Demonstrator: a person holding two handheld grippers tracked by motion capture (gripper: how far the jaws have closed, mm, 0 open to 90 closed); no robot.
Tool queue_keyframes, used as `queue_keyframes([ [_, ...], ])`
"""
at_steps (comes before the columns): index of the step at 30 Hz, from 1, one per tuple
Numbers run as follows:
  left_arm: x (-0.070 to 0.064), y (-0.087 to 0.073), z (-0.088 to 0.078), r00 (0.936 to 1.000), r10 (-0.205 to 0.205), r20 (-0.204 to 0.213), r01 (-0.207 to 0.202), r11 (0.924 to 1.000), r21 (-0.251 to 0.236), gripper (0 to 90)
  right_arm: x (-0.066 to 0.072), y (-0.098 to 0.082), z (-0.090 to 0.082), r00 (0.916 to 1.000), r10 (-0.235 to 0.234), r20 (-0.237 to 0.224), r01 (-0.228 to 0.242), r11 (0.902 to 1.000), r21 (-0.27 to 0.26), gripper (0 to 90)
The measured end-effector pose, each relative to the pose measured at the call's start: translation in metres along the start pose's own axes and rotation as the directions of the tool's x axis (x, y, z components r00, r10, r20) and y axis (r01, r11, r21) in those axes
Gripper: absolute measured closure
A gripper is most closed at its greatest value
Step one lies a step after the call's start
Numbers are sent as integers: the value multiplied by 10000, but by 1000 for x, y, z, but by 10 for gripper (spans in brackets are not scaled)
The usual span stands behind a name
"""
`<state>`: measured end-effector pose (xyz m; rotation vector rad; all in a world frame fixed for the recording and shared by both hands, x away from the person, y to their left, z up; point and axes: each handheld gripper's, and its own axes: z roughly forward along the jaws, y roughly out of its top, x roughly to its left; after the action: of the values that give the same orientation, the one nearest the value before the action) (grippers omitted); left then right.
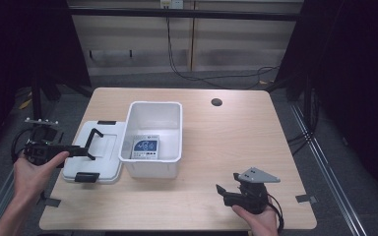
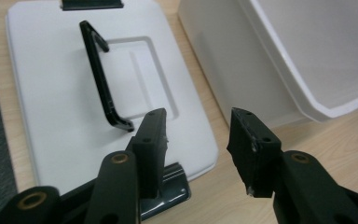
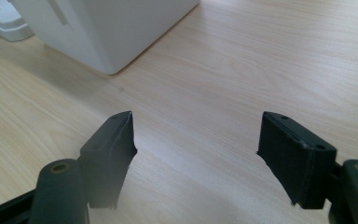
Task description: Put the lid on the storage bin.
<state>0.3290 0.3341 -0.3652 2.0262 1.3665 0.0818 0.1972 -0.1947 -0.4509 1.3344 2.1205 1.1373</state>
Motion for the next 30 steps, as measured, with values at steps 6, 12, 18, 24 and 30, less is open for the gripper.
queue_keyframes([
  [6,4,12,1,9987,8,-513,21,9983,579,596,0,0,1,10000,-93,-28,93,9999,45,265],
  [12,2,21,3,9957,154,-917,-63,9951,991,603,1,-1,1,10000,-73,-51,73,9999,108,265],
  [18,10,28,8,9951,-88,-985,205,9928,1181,599,1,-1,2,9999,-79,-79,80,9998,169,265],
  [24,21,35,14,9931,-399,-1105,559,9878,1455,607,3,-1,3,9998,-96,-152,99,9997,225,265],
  [30,30,43,20,9897,-467,-1356,720,9796,1876,633,3,-1,4,9996,-177,-198,182,9996,224,266],
])
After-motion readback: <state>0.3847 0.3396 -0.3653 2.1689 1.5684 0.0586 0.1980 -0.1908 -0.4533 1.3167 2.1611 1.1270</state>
